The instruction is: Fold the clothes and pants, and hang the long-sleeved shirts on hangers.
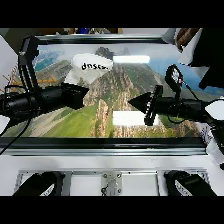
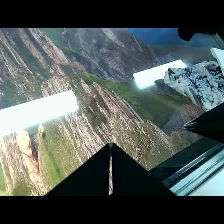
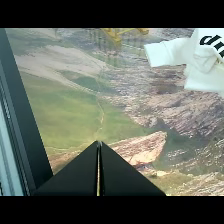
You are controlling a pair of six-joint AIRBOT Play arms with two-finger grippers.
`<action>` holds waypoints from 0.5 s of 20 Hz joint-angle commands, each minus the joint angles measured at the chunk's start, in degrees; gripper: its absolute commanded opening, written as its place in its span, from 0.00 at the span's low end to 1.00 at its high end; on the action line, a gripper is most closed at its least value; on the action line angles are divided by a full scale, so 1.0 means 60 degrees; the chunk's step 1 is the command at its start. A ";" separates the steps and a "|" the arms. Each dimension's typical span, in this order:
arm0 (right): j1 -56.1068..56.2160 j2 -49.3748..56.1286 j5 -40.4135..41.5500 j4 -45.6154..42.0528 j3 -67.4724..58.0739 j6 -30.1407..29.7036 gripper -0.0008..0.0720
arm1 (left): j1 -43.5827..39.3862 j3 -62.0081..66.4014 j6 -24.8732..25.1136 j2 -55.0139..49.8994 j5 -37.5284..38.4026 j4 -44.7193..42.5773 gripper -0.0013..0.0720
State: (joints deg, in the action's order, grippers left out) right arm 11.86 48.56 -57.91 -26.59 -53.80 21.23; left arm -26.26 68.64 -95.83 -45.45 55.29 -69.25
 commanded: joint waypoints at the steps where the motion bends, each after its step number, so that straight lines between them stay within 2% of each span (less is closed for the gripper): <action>1: 0.0011 0.0007 -0.0004 0.0007 0.0004 -0.0007 0.07 | 0.0011 0.0007 0.0000 -0.0004 0.0004 -0.0015 0.04; 8: 0.0011 0.0004 -0.0004 0.0007 0.0004 -0.0007 0.07 | 0.0011 0.0007 -0.0004 -0.0004 -0.0029 0.0051 0.04; 9: 0.0011 0.0007 -0.0004 0.0069 0.0004 0.0000 0.07 | 0.0011 0.0007 0.0015 -0.0011 -0.1133 -0.0178 0.70; 10: 0.0011 0.0004 0.0000 0.0262 0.0004 -0.0004 0.07 | 0.0015 0.0055 0.0004 -0.0193 -0.1778 -0.0874 1.00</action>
State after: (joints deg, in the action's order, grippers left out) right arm 11.86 48.56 -57.93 -25.98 -53.80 21.21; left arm -26.22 68.86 -95.96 -46.09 49.74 -71.07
